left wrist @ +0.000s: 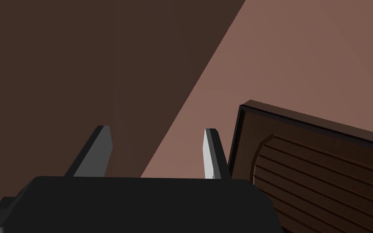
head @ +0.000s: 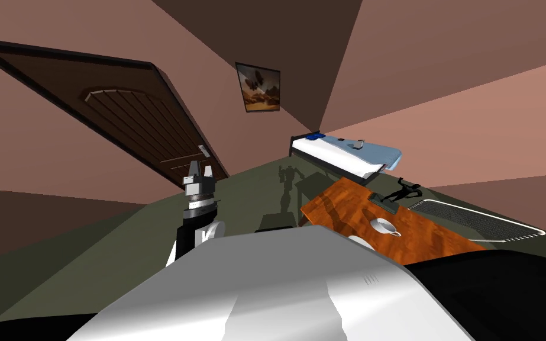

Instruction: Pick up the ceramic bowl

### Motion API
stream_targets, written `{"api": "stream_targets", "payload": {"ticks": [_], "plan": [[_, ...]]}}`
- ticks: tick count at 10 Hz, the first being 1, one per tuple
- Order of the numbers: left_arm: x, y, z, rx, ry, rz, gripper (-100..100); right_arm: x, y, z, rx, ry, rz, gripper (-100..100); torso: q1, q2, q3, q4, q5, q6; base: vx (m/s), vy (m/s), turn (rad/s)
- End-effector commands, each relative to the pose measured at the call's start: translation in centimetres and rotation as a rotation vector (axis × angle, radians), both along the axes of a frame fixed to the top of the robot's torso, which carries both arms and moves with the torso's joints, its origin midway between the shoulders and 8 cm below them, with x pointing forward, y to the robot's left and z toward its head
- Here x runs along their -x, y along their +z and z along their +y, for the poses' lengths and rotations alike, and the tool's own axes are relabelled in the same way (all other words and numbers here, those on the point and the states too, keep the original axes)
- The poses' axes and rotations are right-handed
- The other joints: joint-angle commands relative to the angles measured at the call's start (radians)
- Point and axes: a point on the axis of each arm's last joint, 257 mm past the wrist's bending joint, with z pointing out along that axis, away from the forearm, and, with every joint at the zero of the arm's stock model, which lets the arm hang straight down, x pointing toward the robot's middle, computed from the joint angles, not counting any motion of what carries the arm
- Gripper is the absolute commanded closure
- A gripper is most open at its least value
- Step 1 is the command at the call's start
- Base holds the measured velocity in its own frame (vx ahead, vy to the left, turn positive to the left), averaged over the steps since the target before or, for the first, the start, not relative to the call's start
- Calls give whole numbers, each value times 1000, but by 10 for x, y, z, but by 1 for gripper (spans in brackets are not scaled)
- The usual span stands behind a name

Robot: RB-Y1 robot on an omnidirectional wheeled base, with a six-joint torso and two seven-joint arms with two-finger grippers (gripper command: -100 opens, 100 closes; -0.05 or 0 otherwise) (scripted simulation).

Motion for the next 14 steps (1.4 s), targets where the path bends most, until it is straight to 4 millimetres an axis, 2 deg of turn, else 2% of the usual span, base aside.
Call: {"api": "stream_targets", "payload": {"ticks": [1,2,5,6,7,8,10,11,13,14], "plan": [[0,0,0,0,0,0,0,-2,0,0,-4,-17,0,-100,0,0,0,0,0,0,-59,-8,-49],[0,0,0,0,0,0,0,-13,-2,-2,4,-26,3,-100,-1,-3,-1,0,0,0,-99,-7,181],[0,0,0,0,0,0,0,-25,-4,-4,1,-69,0,-100,0,1,0,0,0,-1,-127,-3,126],[0,0,0,0,0,0,0,-37,-4,-7,15,-76,-1,-100,0,0,0,0,0,0,-139,21,215],[0,0,0,0,0,0,0,-36,-5,-6,6,-96,-2,-100,1,1,1,0,0,-1,-114,16,69],[0,0,0,0,0,0,0,-49,-4,-11,24,-100,-5,-100,0,0,0,0,0,0,-155,14,139],[0,0,0,0,0,0,0,-48,-5,-9,13,-122,-5,-100,0,0,0,0,0,0,-76,3,43],[0,0,0,0,0,0,0,-59,-4,-13,27,-132,-7,-100,-1,-4,-2,-1,0,0,-87,-3,172],[0,0,0,0,0,0,0,-58,-4,-12,23,-139,-9,-100,0,-2,-1,0,0,0,-67,10,63],[0,0,0,0,0,0,0,-58,-4,-12,23,-142,-9,100,-1,-5,-2,-1,0,0,-7,1,-3]]}}
